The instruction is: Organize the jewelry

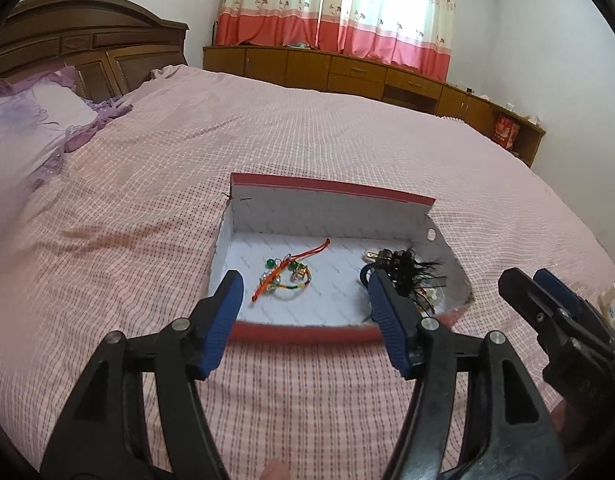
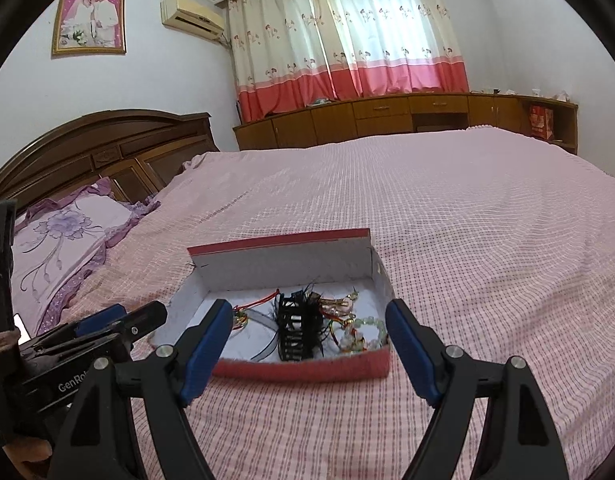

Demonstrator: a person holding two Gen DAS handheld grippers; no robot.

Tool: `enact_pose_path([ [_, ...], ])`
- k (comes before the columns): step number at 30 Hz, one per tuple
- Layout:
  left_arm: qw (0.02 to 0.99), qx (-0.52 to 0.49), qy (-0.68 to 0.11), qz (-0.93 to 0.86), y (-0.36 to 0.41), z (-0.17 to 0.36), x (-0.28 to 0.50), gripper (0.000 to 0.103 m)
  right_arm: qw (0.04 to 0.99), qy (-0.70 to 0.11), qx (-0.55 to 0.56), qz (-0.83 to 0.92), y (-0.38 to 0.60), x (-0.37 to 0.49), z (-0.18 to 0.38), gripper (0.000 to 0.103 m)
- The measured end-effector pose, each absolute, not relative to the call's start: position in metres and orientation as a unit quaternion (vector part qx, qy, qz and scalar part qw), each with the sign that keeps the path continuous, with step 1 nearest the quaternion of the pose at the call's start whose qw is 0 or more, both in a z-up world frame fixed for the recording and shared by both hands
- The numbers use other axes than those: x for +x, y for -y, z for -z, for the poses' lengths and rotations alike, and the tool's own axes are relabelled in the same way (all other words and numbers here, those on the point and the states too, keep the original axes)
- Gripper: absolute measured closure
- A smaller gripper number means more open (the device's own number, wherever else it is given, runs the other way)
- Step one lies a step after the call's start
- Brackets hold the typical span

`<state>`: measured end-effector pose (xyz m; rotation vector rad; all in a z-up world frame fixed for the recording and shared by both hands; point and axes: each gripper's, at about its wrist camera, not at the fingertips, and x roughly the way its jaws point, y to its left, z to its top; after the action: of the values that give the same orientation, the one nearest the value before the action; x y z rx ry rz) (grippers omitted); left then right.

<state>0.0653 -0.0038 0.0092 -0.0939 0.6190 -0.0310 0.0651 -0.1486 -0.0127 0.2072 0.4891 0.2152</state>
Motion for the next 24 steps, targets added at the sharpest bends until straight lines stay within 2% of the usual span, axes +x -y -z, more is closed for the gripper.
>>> enact_pose_path([
  [24, 0.953, -0.035, -0.302, 0.005, 0.014, -0.007, 0.033, 0.045, 0.964, -0.226, 0.103, -0.091, 0.158, 0.018, 0.014, 0.022],
])
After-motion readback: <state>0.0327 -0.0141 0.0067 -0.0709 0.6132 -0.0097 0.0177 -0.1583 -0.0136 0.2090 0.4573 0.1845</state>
